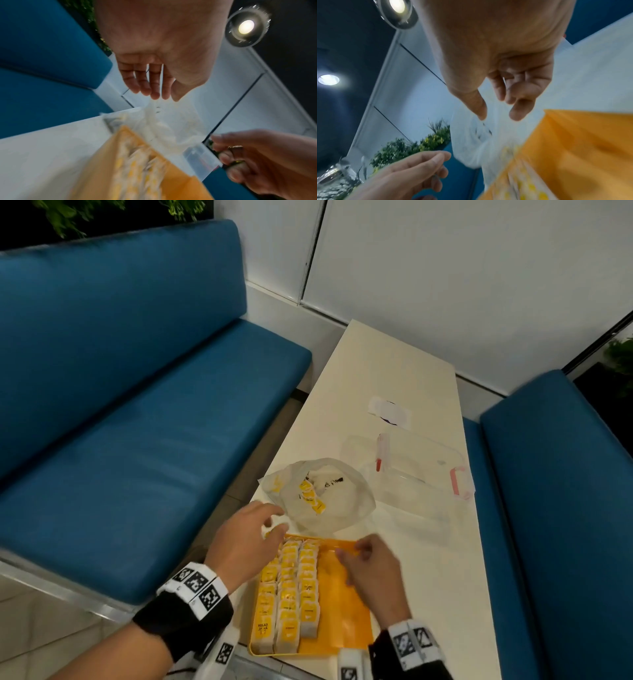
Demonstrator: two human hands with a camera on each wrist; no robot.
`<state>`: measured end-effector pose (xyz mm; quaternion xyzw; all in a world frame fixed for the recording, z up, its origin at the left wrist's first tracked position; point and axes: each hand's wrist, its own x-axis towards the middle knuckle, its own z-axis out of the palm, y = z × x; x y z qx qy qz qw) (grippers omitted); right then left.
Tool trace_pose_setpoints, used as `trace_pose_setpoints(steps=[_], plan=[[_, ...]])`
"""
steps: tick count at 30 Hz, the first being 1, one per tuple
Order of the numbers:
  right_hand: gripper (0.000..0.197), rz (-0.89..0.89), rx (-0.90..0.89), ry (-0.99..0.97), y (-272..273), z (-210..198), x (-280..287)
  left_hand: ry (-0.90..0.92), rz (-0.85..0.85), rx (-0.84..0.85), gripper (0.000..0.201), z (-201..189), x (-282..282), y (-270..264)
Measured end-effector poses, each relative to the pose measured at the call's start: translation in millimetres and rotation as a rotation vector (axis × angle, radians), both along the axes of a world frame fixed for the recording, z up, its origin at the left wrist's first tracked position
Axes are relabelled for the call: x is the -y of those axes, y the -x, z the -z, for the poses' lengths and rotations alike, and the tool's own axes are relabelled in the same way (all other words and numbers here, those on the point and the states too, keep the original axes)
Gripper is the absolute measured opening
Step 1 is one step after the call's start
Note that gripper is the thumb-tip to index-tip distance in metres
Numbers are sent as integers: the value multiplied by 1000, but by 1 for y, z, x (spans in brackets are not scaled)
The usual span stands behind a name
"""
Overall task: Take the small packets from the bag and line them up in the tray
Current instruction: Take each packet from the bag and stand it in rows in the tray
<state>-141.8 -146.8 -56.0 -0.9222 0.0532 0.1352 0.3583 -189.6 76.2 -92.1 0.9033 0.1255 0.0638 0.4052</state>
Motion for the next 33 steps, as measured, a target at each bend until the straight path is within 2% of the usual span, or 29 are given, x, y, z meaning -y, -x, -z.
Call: trace_pose_setpoints(steps=[3, 5, 6, 8, 10, 12, 14, 19, 21, 23, 25, 26, 28, 29, 31, 33], plan=[[50, 80, 197, -26, -36, -26, -1, 40, 217, 161, 18, -24, 16, -31], [52, 59, 212, -33, -56, -26, -8, -13, 360, 125, 22, -25, 27, -54], [46, 30, 217, -27, -63, -23, -12, -52, 401, 65, 25, -22, 31, -65], [24, -9, 241, -3, -70, -20, -20, -109, 402, -85, 33, -13, 27, -82], [10, -27, 285, -20, -72, -17, -25, -130, 315, -180, 43, -9, 11, -90], [9, -44, 309, -65, -68, -16, -29, -168, 224, -199, 43, -8, -4, -93], [9, -81, 321, -81, -65, -15, -34, -237, 216, -222, 41, -10, -8, -96], [9, -147, 348, -82, -62, -14, -42, -401, 394, -322, 51, -4, 7, -122], [8, -161, 346, -81, -62, -12, -44, -474, 452, -396, 48, 6, 10, -135], [8, -176, 344, -79, -61, -11, -47, -520, 493, -419, 49, 24, 14, -144], [9, -187, 352, -86, -59, -10, -50, -575, 496, -385, 64, 56, 17, -158], [9, -192, 360, -85, -58, -9, -51, -596, 494, -406, 62, 77, 16, -167], [9, -201, 361, -69, -57, -7, -53, -584, 494, -455, 41, 162, 11, -201], [9, -204, 352, -60, -56, -6, -54, -585, 516, -488, 37, 188, 11, -213], [9, -202, 332, -54, -54, -4, -53, -599, 577, -565, 38, 204, 12, -228], [10, -194, 327, -64, -53, -4, -53, -600, 581, -600, 47, 191, 10, -222]])
